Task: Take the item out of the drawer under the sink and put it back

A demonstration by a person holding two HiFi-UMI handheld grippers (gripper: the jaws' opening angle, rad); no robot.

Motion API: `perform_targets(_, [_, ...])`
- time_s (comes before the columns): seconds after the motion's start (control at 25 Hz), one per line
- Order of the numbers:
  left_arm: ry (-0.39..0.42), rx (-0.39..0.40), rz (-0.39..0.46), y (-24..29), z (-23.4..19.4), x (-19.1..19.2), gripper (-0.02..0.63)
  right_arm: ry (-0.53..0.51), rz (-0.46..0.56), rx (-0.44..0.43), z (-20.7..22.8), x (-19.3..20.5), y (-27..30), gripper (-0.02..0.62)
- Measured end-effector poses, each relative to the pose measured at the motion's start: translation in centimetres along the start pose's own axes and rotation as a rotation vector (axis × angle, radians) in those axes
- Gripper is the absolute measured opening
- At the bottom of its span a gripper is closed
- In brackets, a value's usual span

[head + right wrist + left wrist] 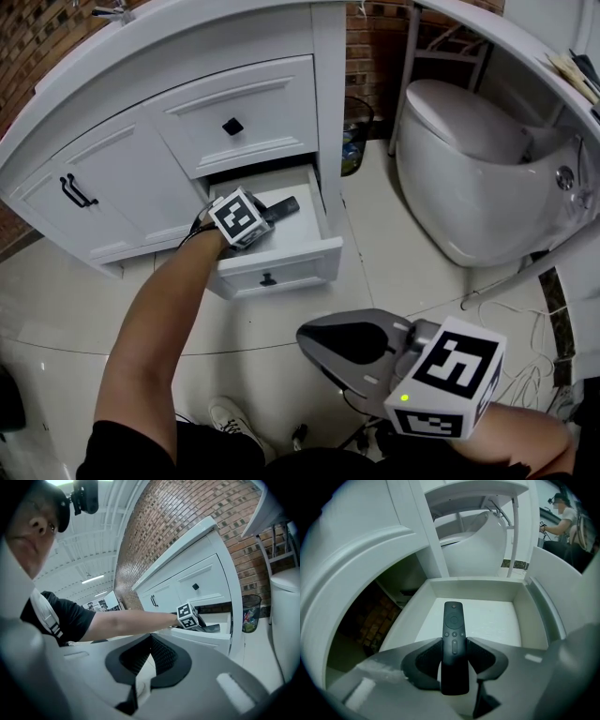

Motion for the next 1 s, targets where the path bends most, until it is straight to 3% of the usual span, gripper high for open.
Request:
perform_targets(0.28, [-0.035, 0.002, 0.016, -0.2, -0.1, 0.2, 0.179, -0.001, 0.004, 0.002, 0.2, -0.1, -0.1, 0.003])
perform_targets(0.52, [-0.034, -0.087, 0.077, -4.2, -0.9, -0.9, 0.141, -0.022, 0.01, 0.01, -0.2, -0.2, -0.2, 0.003])
perform_targets(0.6, [-0.092, -0.163, 0.155, -6.8, -1.3, -1.5, 0.101, -0.034, 0.015, 0.019, -0.2, -0.3, -0.2, 0.003])
perform_targets(0.68, [-0.171, -0.241, 0.305, -10.0, -1.2, -2.7, 0.052, -0.044, 0.02, 0.034, 0.0, -0.4, -0.1, 0.003])
perform_targets(0.72, [-0.19, -0.275, 0.372, -11.6, -0.8, -3.2, 0.017, -0.046, 0.021, 0.044, 0.2, -0.4, -0.2, 0.002])
perform_targets(0.8, [-0.179, -0.316, 0.441, -14.0, 0.5, -4.1, 0.006, -0.051, 0.024, 0.065, 0.6, -0.4, -0.1, 0.003])
perform_targets(1.0, [-0.196, -0.259, 0.532, -17.9, 6.6, -3.8, 0.006, -0.068, 0.029, 0.085, 0.5, -0.6, 0.1, 0.002])
Point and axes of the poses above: the fingertips, and each gripper's own axes: y forward along the fingers, z to its right, x out of its underside, the point moved 2 cm from there along -y, backward along the fingers, and after that the axes turned 14 degrees about x, right-handed, at the moved point
